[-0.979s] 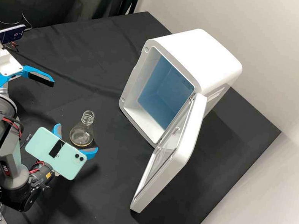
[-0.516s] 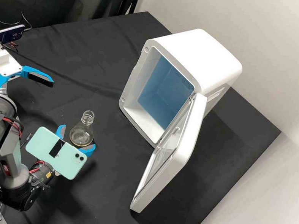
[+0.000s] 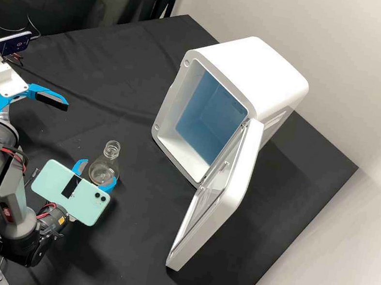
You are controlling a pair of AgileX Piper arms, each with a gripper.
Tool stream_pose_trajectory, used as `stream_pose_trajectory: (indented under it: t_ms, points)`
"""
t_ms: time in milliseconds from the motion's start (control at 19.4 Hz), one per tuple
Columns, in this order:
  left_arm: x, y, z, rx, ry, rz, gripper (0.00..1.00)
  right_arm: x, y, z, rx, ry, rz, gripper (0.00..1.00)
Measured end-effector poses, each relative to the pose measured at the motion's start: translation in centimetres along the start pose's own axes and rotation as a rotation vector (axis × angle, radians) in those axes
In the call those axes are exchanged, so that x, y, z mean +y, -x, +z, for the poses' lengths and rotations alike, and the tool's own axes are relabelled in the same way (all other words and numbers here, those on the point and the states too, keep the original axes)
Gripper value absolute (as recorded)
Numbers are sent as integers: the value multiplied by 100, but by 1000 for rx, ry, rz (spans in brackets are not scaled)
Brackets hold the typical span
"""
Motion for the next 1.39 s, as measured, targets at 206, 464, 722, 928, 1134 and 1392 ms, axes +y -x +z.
stream_pose_trajectory:
  t_ms: [206,464,722,928,1134,1392]
  points:
    - [0,0,0,0,0,0,100,2,1,-2,0,-4,1,0]
    - [0,0,0,0,0,0,100,9,5,-11,1,4,5,0]
    - [0,0,0,0,0,0,100,9,5,-11,1,4,5,0]
    - [-1,-1,7,-2,-1,0,100,10,7,-9,0,4,7,0]
    - [-1,-1,7,-2,-1,0,100,10,7,-9,0,4,7,0]
    - [-1,-1,7,-2,-1,0,100,43,43,6,-19,-8,34,0]
